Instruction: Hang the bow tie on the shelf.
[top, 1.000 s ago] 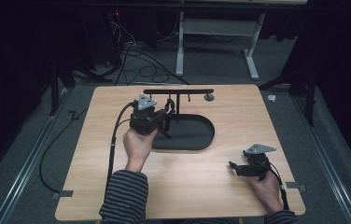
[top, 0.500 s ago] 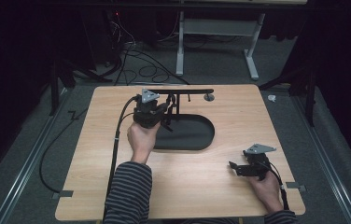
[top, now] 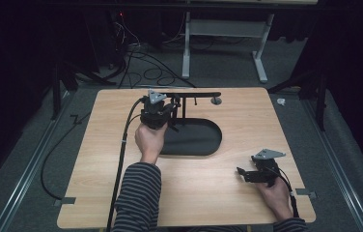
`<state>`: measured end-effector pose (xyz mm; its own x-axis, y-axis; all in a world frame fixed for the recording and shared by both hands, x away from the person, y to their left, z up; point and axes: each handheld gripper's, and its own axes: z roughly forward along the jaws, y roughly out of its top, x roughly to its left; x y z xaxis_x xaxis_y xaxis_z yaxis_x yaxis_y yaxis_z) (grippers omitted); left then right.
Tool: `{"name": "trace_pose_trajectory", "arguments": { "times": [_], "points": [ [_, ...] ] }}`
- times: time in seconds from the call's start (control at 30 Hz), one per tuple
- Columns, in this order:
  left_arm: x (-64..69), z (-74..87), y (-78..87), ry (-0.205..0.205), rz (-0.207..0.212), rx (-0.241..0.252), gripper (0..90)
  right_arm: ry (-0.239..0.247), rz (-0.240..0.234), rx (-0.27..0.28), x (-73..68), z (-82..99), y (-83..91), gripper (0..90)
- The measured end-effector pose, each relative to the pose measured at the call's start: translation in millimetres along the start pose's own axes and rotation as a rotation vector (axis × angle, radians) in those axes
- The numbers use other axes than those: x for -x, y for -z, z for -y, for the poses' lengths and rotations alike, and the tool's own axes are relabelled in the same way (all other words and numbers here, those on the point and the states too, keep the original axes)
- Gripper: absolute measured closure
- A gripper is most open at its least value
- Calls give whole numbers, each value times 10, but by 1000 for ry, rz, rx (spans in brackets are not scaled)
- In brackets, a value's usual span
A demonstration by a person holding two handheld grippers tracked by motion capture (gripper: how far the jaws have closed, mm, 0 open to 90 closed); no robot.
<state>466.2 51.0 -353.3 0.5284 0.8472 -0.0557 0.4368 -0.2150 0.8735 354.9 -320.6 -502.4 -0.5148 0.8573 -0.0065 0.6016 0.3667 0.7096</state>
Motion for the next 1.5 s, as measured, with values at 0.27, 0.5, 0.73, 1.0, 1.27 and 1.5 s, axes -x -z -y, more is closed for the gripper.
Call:
{"name": "trace_pose_trajectory", "arguments": {
  "times": [0.27, 0.5, 0.73, 1.0, 1.27, 1.5],
  "points": [
    [-73, 33, -34, 7, -28, -14, 879, 1, 0, 0, 0, 0, 0, 206],
    [-96, 88, -65, 6, -32, -47, 864, 1, 0, 0, -1, 0, 0, 206],
    [-106, 110, -90, 11, -33, -61, 834, 1, 1, 0, -1, 0, 0, 206],
    [-137, 126, -62, 26, -17, -52, 759, 1, 0, 0, -1, 0, 0, 206],
    [-195, 190, 37, 36, -3, -54, 698, 3, 1, -2, -2, -1, 1, 206],
    [-251, 257, 151, 46, -5, -55, 641, 3, 2, -2, -2, -1, 0, 206]
  ]
}}
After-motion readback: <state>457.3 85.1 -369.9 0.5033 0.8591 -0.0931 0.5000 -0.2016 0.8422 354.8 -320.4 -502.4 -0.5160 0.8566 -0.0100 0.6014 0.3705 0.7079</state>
